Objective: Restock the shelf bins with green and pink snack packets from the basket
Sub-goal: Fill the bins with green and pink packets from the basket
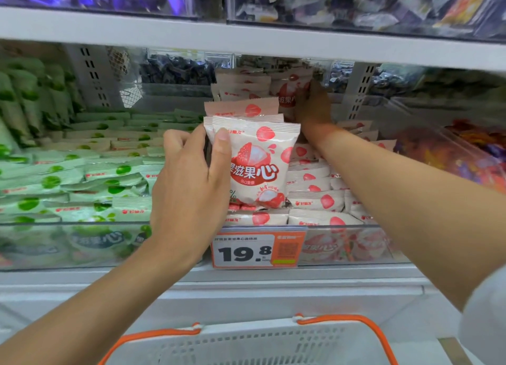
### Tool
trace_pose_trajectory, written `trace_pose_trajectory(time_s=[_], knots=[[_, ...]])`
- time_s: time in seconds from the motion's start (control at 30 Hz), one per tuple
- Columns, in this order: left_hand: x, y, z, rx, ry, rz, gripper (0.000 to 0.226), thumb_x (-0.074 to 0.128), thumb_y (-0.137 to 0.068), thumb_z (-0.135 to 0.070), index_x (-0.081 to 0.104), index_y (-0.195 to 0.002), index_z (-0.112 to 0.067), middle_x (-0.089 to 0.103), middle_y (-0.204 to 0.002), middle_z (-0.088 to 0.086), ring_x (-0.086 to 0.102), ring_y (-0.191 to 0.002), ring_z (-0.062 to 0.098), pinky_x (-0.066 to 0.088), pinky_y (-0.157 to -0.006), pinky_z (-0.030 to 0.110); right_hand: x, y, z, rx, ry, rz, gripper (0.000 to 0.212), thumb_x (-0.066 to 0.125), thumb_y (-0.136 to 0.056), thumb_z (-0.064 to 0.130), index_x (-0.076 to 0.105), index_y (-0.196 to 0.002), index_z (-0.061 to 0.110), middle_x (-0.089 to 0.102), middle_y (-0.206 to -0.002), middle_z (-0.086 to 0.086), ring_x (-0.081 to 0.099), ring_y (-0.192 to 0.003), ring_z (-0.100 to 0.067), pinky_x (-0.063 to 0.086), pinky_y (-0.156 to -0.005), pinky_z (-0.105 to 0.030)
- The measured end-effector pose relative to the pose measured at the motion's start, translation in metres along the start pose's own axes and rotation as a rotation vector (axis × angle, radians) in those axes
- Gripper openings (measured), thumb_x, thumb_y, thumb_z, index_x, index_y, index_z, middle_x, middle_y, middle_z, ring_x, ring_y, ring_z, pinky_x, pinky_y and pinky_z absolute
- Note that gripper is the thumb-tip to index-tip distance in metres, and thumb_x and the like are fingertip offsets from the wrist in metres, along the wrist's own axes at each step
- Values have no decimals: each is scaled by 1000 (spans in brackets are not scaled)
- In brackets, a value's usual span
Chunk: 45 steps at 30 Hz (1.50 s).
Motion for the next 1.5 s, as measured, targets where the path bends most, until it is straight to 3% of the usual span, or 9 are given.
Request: trace_pose_trajectory(time_s=[0.23, 0.37, 0.43, 0.67, 1.0, 1.13, 1.23, 1.4, 1.5], knots=[[1, 0, 1, 6, -1, 0, 56, 11, -90, -64, 50, -87, -23, 46, -96, 3, 37, -94, -17, 35, -63, 33, 3, 7, 3, 57, -202, 12, 40, 39, -101, 10, 36, -141, 6, 52, -137, -13, 51, -126, -26, 41, -101, -28], [1, 0, 2, 13, -2, -3, 56, 12, -90, -63, 51, -90, -24, 47, -97, 4, 36, -96, -16, 36, -64, 34, 4, 6, 5, 161, -324, 45, 34, 43, -97, 9, 40, -131, 6, 54, -119, -7, 53, -111, -20, 43, -90, -23], [1, 0, 1, 16, -4, -2, 56, 12, -90, -63, 52, -90, -24, 47, -97, 4, 37, -95, -17, 35, -63, 33, 2, 5, 3, 184, -362, -3, 25, 44, -94, 7, 43, -119, 10, 55, -111, -7, 57, -110, -26, 48, -95, -37], [1, 1, -1, 13, 1, -20, 54, 14, -93, -62, 53, -93, -23, 44, -98, 2, 38, -95, -17, 35, -65, 33, 3, 7, 5, 127, -11, 84, 48, 48, -92, 12, 42, -140, 11, 49, -139, -15, 47, -129, -32, 41, -107, -39], [-4, 2, -7, -5, -60, -44, 44, 21, -99, -52, 52, -108, -23, 43, -99, 0, 49, -77, 6, 39, -61, 34, -34, 44, 12, 5, 209, 77, 42, 62, -89, 14, 55, -131, 14, 55, -132, -11, 55, -119, -27, 48, -99, -36], [-11, 8, -13, -6, -195, -115, 52, 32, -101, -48, 42, -138, -11, 49, -115, 8, 51, -104, 26, 42, -79, 38, -68, 99, 19, -210, 330, 89, 23, 58, -83, 8, 67, -105, 9, 66, -105, -12, 61, -96, -30, 50, -83, -34], [-22, 33, -25, 35, -236, -135, 42, 42, -98, -42, 51, -122, -8, 54, -109, 13, 50, -103, 32, 39, -82, 40, -102, 155, 31, -338, 304, -7, 19, 57, -79, 2, 66, -95, 9, 64, -95, -9, 56, -93, -28, 44, -82, -37], [-32, 110, -37, 58, -205, 46, 18, 49, -95, -33, 49, -93, -15, 54, -89, 5, 49, -85, 27, 40, -69, 42, -130, 258, 25, -218, 170, 59, 12, 56, -77, 4, 57, -84, 13, 52, -85, 2, 51, -79, -21, 38, -66, -34], [-16, 164, -9, -131, -249, 514, 20, 46, -97, -35, 45, -81, -23, 57, -79, 0, 57, -81, 28, 42, -65, 37, -119, 327, -12, -53, 166, 318, 10, 56, -80, 7, 55, -80, 17, 54, -85, 1, 54, -75, -23, 43, -65, -35]])
Point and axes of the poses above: each hand's wrist, its own y-axis away from the middle knuckle, its own x-axis out of the palm, z = x × y, the point moved 2 cm from there along -y, towards the middle knuckle
